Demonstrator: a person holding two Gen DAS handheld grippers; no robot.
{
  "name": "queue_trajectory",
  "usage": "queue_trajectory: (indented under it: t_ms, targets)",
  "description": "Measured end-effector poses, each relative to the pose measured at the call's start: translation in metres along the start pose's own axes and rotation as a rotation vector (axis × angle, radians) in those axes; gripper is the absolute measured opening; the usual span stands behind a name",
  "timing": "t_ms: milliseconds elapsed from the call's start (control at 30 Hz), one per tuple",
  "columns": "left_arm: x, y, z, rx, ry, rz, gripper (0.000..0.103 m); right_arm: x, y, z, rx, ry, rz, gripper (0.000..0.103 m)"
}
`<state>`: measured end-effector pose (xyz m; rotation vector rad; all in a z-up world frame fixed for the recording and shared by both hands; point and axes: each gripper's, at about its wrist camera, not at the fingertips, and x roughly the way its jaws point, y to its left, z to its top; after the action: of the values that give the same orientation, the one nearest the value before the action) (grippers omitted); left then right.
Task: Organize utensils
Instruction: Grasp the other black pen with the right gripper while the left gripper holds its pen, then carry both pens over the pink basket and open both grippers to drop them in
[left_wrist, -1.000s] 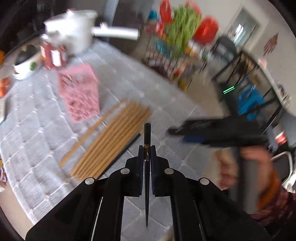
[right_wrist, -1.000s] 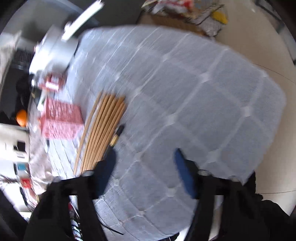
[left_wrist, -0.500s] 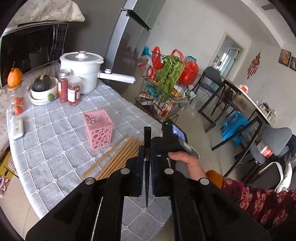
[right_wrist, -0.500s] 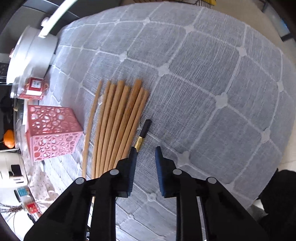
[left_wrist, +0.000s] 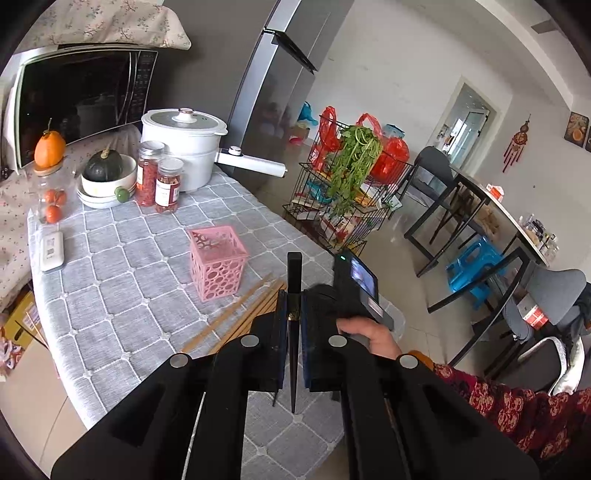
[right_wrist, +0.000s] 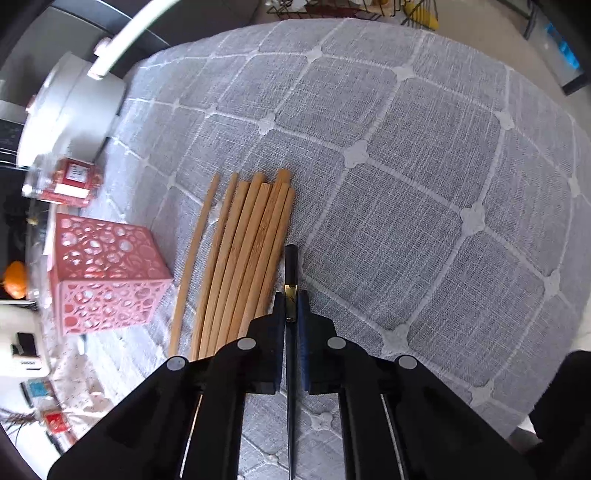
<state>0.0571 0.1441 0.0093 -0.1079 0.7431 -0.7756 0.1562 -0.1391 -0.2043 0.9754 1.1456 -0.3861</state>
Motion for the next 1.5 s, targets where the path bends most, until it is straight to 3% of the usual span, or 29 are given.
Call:
queue_trajectory:
  t_ms: [167, 400, 567, 733, 867, 1033, 1100, 1233, 1500]
  targets:
    - [-0.009, 0.000, 0.003, -0.043, -0.061, 0.032, 0.006, -0.031, -0.016, -0.010, -0.086, -0.055, 0.071, 0.007]
    - [-0.009, 0.007, 0.028, -0.156, -0.200, 0.093, 0.006, -0.132, -0.022, -0.022, -0.222, -0.260, 0.196, 0.007]
    - [0.010, 0.018, 0.062, -0.225, -0.291, 0.202, 0.006, -0.204, 0.000, -0.012, -0.294, -0.423, 0.308, 0.007]
    - [0.035, 0.020, 0.095, -0.226, -0.365, 0.298, 0.006, -0.245, 0.023, 0.006, -0.336, -0.511, 0.393, 0.007]
    - [0.056, 0.021, 0.113, -0.184, -0.389, 0.366, 0.006, -0.252, 0.045, 0.020, -0.370, -0.566, 0.438, 0.007]
    - [0.099, 0.037, 0.113, -0.178, -0.296, 0.398, 0.007, -0.232, 0.070, 0.033, -0.394, -0.561, 0.465, 0.007]
    - [0.109, 0.043, 0.106, -0.189, -0.249, 0.400, 0.017, -0.222, 0.078, 0.036, -0.405, -0.556, 0.462, 0.007]
    - [0.089, 0.050, 0.089, -0.238, -0.304, 0.387, 0.031, -0.206, 0.094, 0.037, -0.423, -0.550, 0.458, 0.007]
    - [0.036, 0.044, 0.092, -0.285, -0.414, 0.380, 0.040, -0.196, 0.125, 0.038, -0.427, -0.590, 0.457, 0.007]
